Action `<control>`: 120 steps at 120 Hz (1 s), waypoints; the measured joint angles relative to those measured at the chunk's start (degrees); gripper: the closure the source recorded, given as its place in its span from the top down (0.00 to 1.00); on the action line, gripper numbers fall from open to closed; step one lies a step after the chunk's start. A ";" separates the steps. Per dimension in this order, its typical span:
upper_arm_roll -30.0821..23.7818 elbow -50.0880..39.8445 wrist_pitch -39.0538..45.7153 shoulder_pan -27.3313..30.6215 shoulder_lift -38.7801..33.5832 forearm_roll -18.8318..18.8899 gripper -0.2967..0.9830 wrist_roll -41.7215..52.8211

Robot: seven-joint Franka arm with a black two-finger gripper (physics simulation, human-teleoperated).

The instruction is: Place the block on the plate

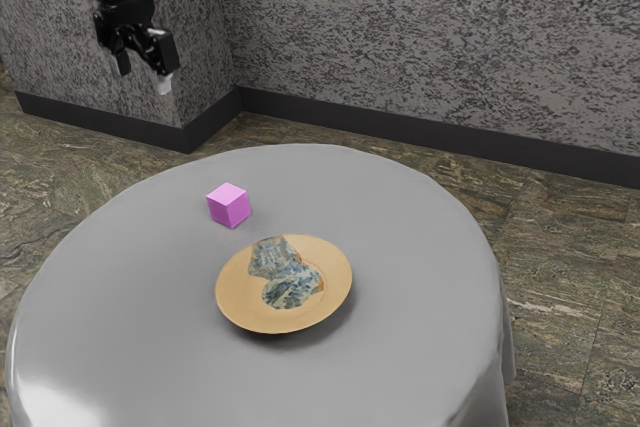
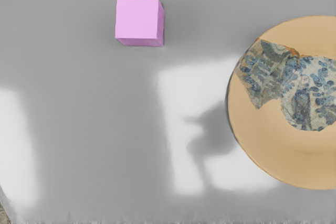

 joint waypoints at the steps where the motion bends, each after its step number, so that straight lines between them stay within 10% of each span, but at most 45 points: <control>1: -0.05 0.01 -0.07 -0.11 0.00 0.06 0.77 -0.06; 24: 0.05 -1.80 4.82 -2.25 5.65 -0.54 0.77 -0.24; 55: -11.07 0.32 15.17 11.26 19.91 -1.66 0.77 1.84; 120: -16.38 8.53 21.98 19.18 33.18 -1.82 0.77 4.88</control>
